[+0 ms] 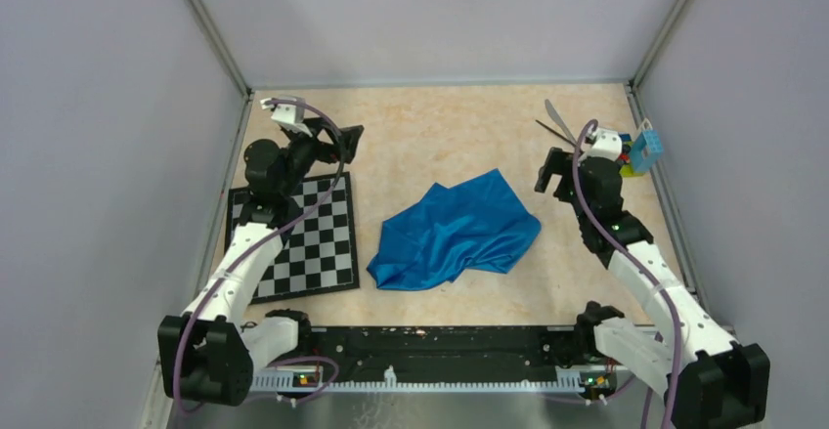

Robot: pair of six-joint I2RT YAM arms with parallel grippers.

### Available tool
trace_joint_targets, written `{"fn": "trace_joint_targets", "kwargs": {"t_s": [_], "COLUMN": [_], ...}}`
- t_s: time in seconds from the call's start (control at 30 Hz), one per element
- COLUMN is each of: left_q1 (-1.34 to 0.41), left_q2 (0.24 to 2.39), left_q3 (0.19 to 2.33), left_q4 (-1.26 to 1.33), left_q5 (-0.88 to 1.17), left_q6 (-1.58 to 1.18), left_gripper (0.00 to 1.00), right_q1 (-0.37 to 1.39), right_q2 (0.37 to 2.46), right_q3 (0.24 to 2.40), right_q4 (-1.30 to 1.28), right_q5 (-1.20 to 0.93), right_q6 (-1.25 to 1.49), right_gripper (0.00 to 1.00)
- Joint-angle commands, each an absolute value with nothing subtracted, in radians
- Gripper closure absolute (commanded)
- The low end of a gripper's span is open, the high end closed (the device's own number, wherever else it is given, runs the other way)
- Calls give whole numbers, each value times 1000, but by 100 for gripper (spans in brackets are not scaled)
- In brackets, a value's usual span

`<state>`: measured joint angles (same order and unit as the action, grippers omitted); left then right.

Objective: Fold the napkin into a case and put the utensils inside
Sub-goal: Pick up the crumpled napkin from the center of the board.

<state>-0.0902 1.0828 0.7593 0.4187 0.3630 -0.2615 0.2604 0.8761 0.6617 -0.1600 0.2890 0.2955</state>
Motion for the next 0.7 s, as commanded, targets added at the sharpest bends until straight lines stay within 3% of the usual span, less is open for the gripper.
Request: {"fn": "trace_joint_targets", "kwargs": {"t_s": [0.0, 0.2, 0.4, 0.53, 0.67], "left_q1": [-146, -201, -215, -215, -215], "left_q2": [1096, 1116, 1128, 1137, 1139], "left_q3": [819, 836, 846, 854, 861], "left_q4": [444, 418, 402, 402, 409], "left_q5": [398, 423, 444, 461, 489], "left_q6": [-225, -208, -205, -211, -220], "left_gripper": [1, 1, 1, 1, 1], "right_q1": [292, 391, 424, 422, 401], "right_q2": [1000, 1290, 1516, 1649, 1813], "right_q3": [747, 910, 1095, 1208, 1358], "right_q4": [-139, -175, -247, -298, -413], "right_q5": [317, 387, 216, 12, -17], "right_q6": [344, 462, 548, 428, 416], "right_gripper": [1, 1, 1, 1, 2]}}
